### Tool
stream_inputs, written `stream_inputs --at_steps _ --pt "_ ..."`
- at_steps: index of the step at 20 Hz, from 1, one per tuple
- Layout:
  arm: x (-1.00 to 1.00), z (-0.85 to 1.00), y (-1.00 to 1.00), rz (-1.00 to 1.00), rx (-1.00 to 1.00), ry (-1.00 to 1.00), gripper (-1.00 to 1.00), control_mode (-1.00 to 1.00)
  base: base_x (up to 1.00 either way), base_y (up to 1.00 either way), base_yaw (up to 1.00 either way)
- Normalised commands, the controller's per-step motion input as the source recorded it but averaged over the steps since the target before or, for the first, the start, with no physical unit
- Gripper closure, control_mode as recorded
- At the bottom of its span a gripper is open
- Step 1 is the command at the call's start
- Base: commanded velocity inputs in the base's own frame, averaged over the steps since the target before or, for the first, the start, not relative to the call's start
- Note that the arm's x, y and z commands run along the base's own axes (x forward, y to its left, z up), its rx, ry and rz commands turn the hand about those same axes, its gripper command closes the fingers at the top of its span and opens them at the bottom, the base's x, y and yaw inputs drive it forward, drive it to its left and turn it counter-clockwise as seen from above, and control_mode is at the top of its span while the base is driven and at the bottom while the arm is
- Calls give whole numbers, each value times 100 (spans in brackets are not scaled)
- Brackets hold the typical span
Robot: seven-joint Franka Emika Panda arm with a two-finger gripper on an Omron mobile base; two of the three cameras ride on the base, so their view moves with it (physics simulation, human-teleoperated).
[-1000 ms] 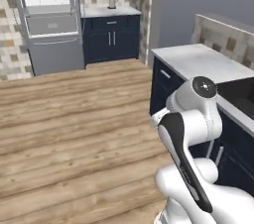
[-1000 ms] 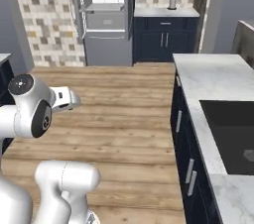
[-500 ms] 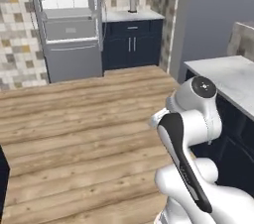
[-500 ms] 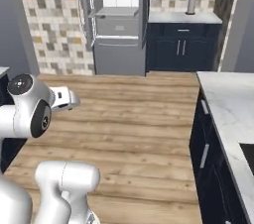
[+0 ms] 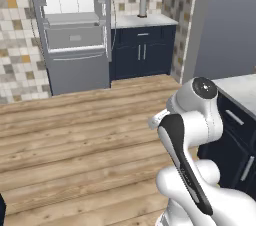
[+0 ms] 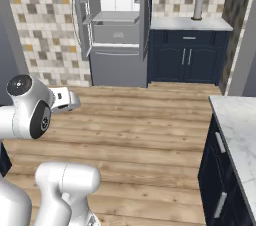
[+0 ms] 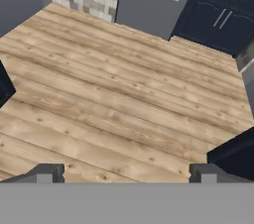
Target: Take a sugar cube from the saucer and place it inside the coffee. Then, grab milk from the fridge and place it next to the coffee on the counter to sweeten the coffee.
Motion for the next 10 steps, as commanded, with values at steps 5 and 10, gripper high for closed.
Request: stream_inputs --at_steps 5,10 --pt "0 0 0 0 0 0 -100 100 100 41 0" --pt "0 0 0 0 0 0 -100 100 100 64 1"
